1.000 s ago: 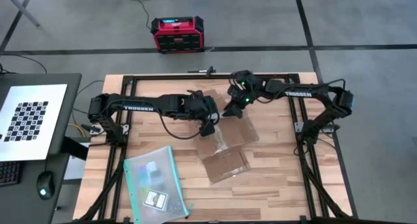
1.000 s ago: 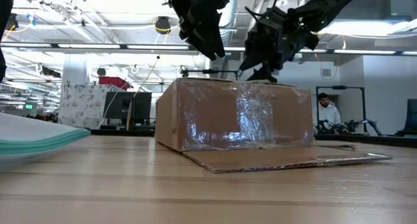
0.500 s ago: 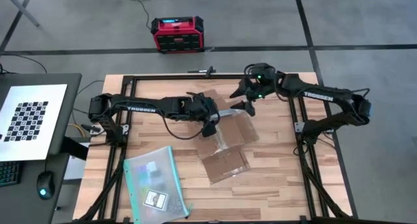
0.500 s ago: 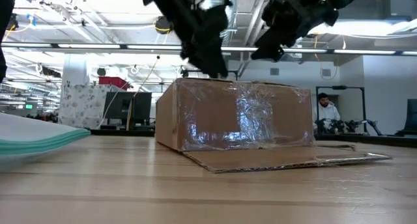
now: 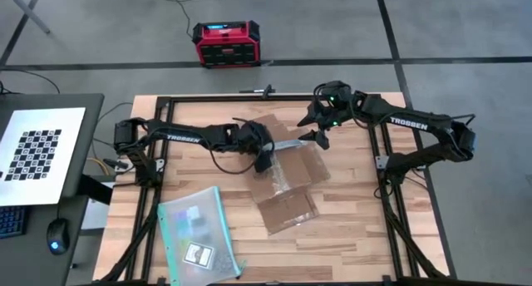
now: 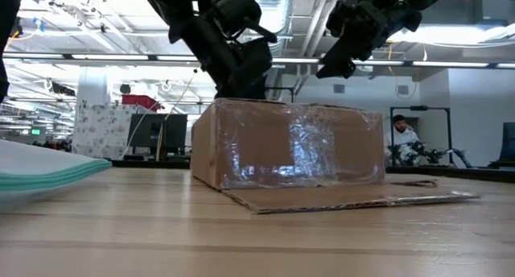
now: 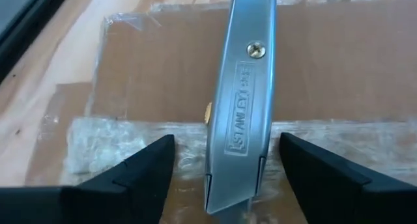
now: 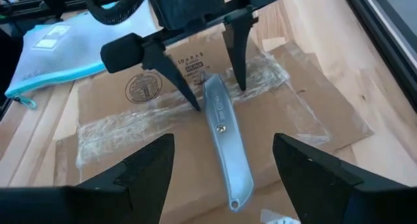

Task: Unpack boxes
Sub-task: Break down the cardboard box until it is fully flat

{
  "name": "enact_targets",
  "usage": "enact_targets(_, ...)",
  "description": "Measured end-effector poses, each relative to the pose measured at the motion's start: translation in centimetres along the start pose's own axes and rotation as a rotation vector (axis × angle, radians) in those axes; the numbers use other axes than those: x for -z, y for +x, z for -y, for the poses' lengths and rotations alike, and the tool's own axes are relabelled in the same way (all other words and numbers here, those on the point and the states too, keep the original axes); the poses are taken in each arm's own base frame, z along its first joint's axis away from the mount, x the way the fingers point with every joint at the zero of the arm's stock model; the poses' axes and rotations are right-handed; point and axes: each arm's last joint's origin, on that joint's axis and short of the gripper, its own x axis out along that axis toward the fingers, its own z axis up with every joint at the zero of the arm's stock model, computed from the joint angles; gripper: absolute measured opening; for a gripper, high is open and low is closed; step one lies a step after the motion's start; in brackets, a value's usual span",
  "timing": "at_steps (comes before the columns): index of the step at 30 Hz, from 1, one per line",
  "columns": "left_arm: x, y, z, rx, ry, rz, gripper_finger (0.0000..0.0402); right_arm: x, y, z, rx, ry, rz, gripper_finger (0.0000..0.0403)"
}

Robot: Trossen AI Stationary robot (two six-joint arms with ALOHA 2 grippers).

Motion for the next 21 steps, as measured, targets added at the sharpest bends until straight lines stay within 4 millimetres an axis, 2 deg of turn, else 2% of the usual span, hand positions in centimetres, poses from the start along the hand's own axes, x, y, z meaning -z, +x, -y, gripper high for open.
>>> enact_targets(3, 0.4, 0.7, 0.2, 0.000, -0.008, -0.012, 0.0213, 0.0, 0.0, 0.0, 0.000, -0.005, -0.003, 0.0255)
enact_targets(7, 0.3, 1.0, 0.2, 0.000, -0.023, 0.005, 0.0108, 0.0, 0.0, 0.0, 0.000, -0.033, -0.003, 0.0255)
enact_targets(8, 0.3, 1.0, 0.3, 0.000, -0.027, 0.012, 0.0096, 0.1, 0.0, 0.0, -0.001, -0.032, -0.007, 0.0255)
enact_targets(13, -0.4, 0.1, 0.3, 0.006, -0.031, 0.033, 0.0096, 0.4, -1.2, -0.4, 0.000, -0.057, -0.031, 0.0255)
enact_targets(21, -3.6, -4.8, 0.2, 0.126, -0.058, 0.202, 0.0096, 0.0, -5.0, -2.1, 0.028, -0.132, 0.033, 0.0255)
